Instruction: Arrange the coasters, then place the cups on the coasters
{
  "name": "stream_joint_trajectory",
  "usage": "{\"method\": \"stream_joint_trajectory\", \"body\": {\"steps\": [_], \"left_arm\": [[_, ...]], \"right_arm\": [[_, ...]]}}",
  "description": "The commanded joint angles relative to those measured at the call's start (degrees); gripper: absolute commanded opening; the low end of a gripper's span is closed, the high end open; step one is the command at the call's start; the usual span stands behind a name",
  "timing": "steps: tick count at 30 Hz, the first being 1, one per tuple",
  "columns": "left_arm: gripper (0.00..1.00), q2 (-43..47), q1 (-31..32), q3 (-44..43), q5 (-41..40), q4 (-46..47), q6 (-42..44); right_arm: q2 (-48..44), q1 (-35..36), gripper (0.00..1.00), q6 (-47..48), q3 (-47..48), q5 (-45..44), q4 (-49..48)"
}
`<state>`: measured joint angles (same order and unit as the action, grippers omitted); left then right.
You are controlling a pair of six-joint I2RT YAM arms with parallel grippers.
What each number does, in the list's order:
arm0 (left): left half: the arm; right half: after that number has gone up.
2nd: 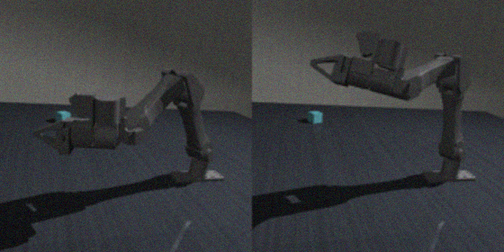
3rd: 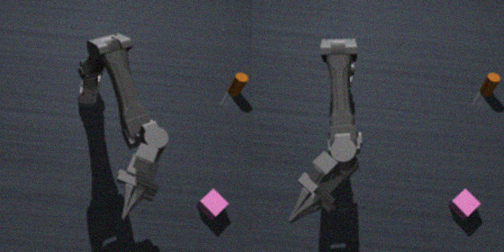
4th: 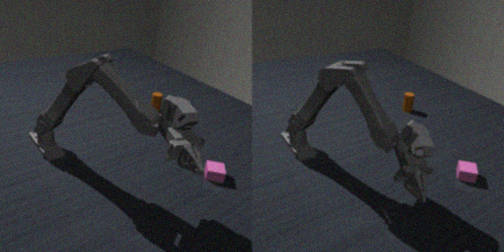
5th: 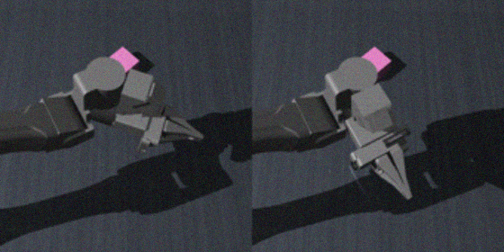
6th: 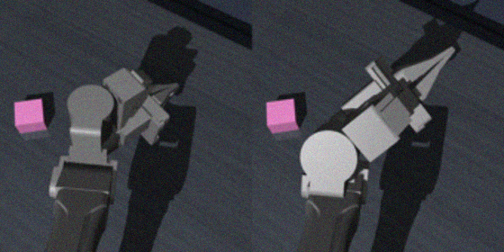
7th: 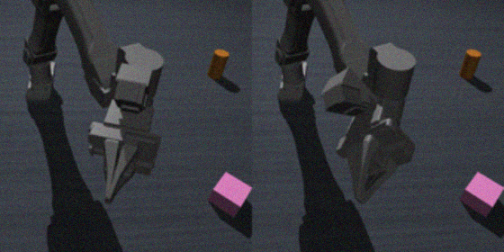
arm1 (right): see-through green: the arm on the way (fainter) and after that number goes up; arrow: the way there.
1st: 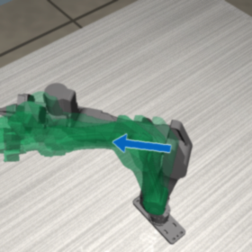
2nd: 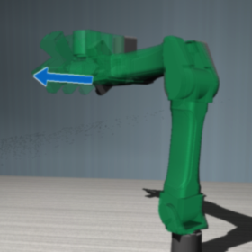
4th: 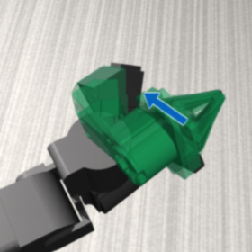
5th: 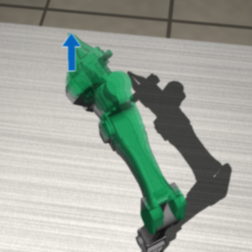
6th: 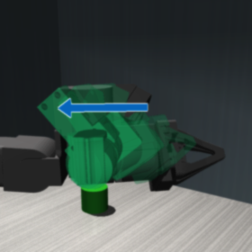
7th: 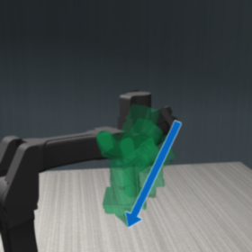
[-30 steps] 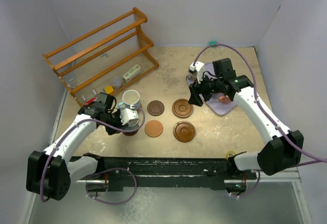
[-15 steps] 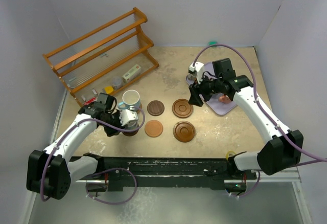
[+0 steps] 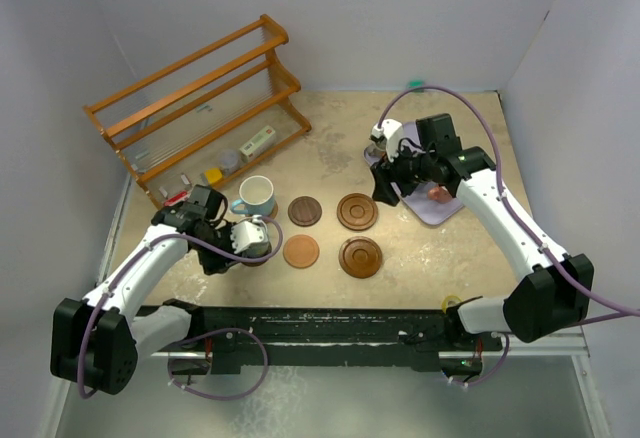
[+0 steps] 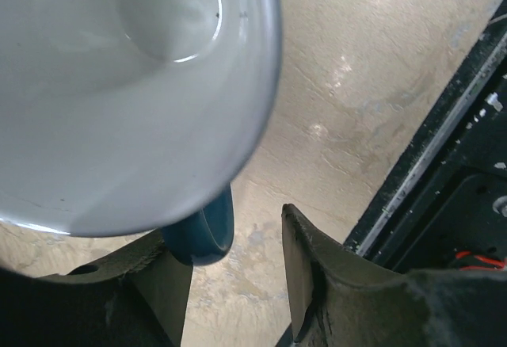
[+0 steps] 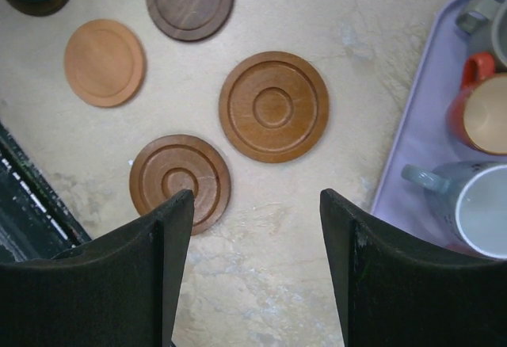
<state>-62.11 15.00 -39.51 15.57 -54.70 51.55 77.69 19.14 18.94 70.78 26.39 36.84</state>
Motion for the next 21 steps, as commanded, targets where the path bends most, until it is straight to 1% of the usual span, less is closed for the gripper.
{"method": "stream_joint_trajectory", "body": {"steps": [1, 6, 13, 18, 21], "left_arm": [[0.44, 1.2, -0.1, -3.0, 0.4, -4.3, 2.2], [0.45, 2.4, -0.2, -5.8, -0.5, -6.9, 2.1], [0.46, 5.1, -0.1, -8.8, -3.2, -7.0, 0.8], [0.46, 6.7, -0.2, -12.5, -2.2, -8.8, -0.2], [0.46, 8.6, -0.1, -15.1, -1.1, -7.2, -2.1]], "right_arm": [[0.3, -0.8, 0.67, -3.8, 1.4, -8.2, -3.4], [1.7, -3.3, 0.67, -6.2, 2.7, -15.4, -4.2], [4.0, -5.6, 0.67, -6.9, 5.6, -22.9, -3.6], [7.4, -9.9, 0.66, -5.4, 10.1, -23.5, -0.8], [9.9, -12.0, 0.66, -4.5, 12.7, -23.5, 1.7]]}}
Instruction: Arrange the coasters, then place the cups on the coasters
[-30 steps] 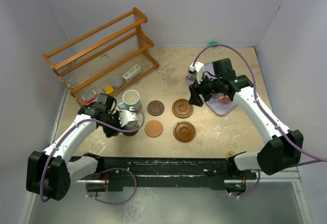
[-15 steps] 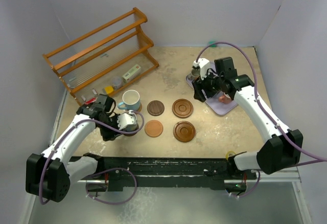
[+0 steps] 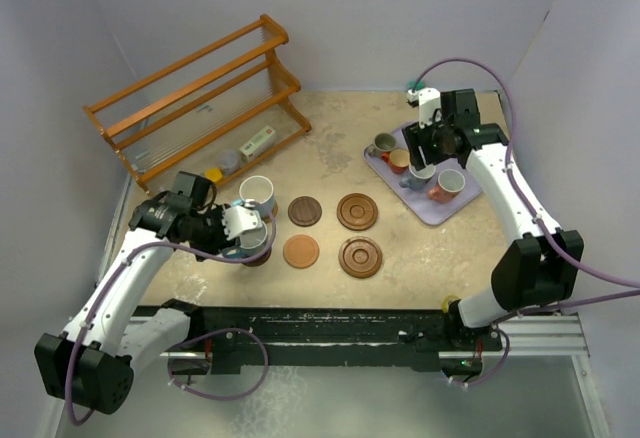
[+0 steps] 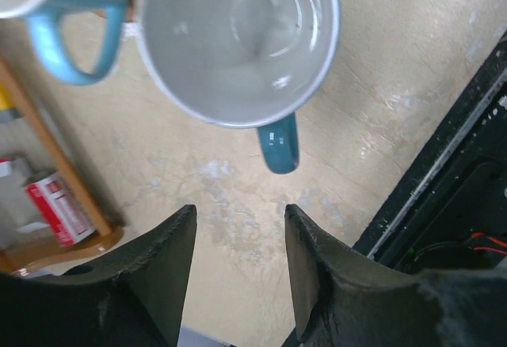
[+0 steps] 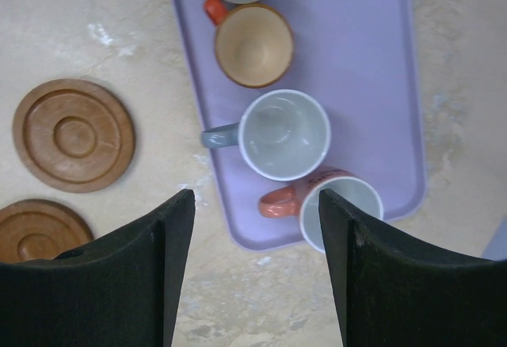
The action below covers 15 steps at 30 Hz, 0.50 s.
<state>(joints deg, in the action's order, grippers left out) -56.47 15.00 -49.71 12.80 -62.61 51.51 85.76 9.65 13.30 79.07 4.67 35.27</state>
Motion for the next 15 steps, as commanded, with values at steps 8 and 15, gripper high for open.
{"method": "stream_joint_trajectory", "body": {"steps": [8, 15], "left_arm": [[0.47, 5.8, -0.2, -8.1, 2.2, 11.5, -10.1], [0.48, 2.3, -0.1, -10.8, -0.3, 17.4, -18.4]], "right_arm": [[7.7, -6.2, 0.66, 2.6, 9.0, -2.1, 5.2], [13.7, -8.1, 0.65, 4.0, 14.1, -1.5, 7.8]]}}
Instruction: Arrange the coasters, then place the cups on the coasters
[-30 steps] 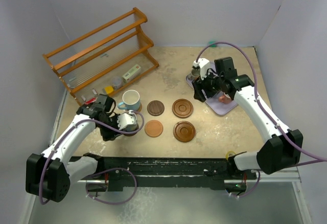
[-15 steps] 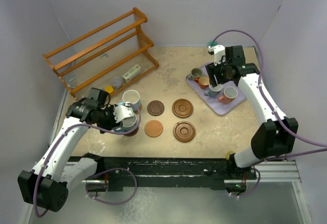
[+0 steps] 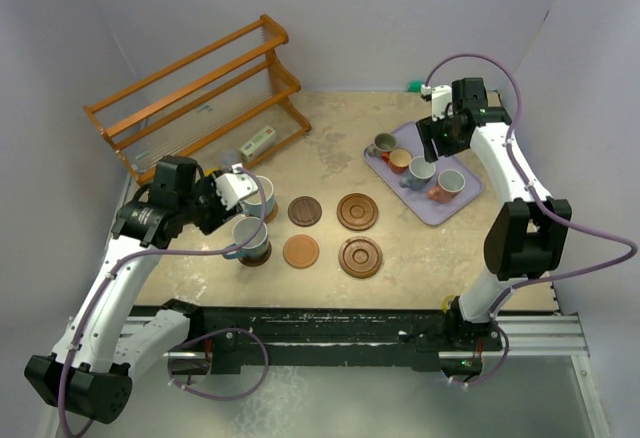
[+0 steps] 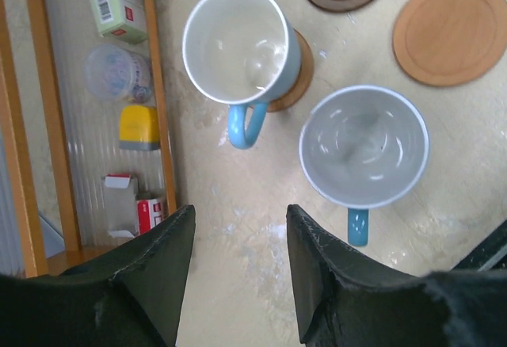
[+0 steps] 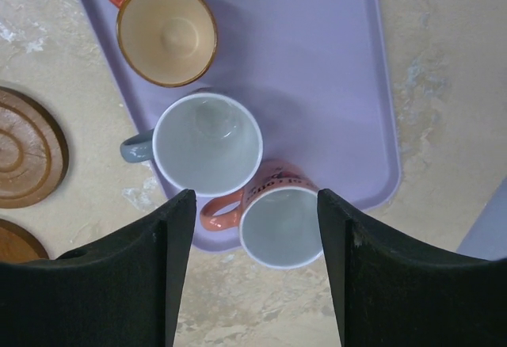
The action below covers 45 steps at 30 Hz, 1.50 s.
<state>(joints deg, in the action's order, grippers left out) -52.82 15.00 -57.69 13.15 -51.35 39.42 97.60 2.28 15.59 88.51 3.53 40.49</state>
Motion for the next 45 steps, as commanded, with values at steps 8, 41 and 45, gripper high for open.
{"method": "stream_joint_trajectory", "body": {"steps": [8, 41, 45], "left_arm": [[0.52, -1.9, -0.1, -1.8, -0.1, 10.5, -9.8], [0.54, -0.9, -0.1, 0.1, 0.7, 13.6, -12.4], [0.55, -0.6, -0.1, 0.5, 0.5, 13.9, -12.5]], "right_arm": [[8.2, -0.9, 0.58, 3.2, 8.8, 2.6, 5.1], [17.5, -0.9, 0.19, 5.5, 11.4, 4.4, 9.5], [17.1, -0.9, 0.14, 5.4, 11.8, 4.5, 9.9]]}}
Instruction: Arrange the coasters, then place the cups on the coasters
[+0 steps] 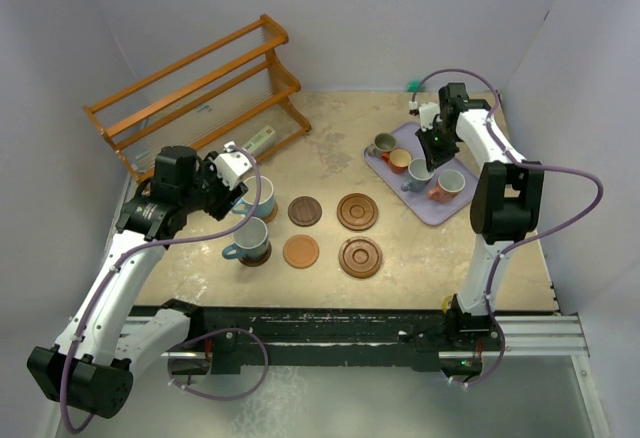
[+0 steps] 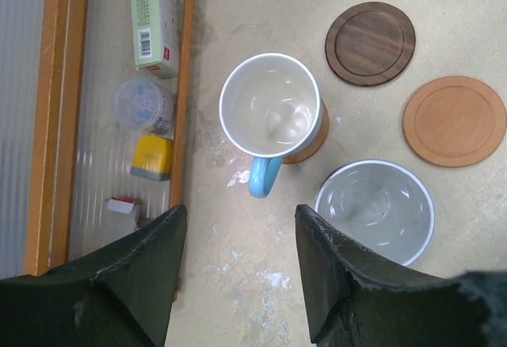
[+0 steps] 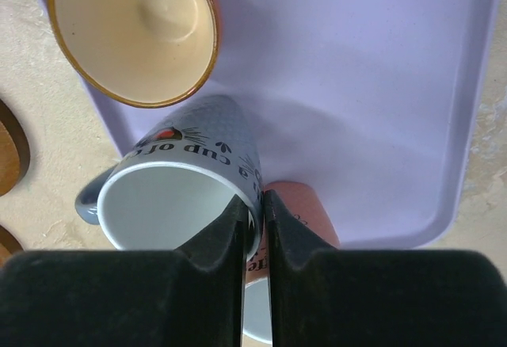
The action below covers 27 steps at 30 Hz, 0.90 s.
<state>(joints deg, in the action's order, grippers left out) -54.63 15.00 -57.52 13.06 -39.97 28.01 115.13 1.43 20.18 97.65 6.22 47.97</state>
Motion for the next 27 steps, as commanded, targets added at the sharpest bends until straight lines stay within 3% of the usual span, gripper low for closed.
{"method": "stream_joint_trajectory", "body": {"steps": [1, 11, 19, 27], "left_arm": [[0.55, 1.2, -0.2, 0.3, 0.5, 2.5, -1.1], [0.55, 1.2, -0.1, 0.6, -2.2, 3.9, -2.1], [0.59, 1.0, -0.2, 1.6, -8.0, 7.2, -3.8], [0.68, 1.3, -0.2, 2.8, -14.7, 11.7, -6.0]], "right_arm": [[-0.6, 0.0, 0.13, 0.8, 2.8, 1.9, 2.5], [-4.0, 0.0, 0.00, 0.6, 4.2, 2.4, 3.3], [-8.0, 0.1, 0.00, -1.1, 5.4, 3.7, 4.6], [-15.1, 1.5, 0.00, -4.6, 5.1, 7.0, 4.9]]}}
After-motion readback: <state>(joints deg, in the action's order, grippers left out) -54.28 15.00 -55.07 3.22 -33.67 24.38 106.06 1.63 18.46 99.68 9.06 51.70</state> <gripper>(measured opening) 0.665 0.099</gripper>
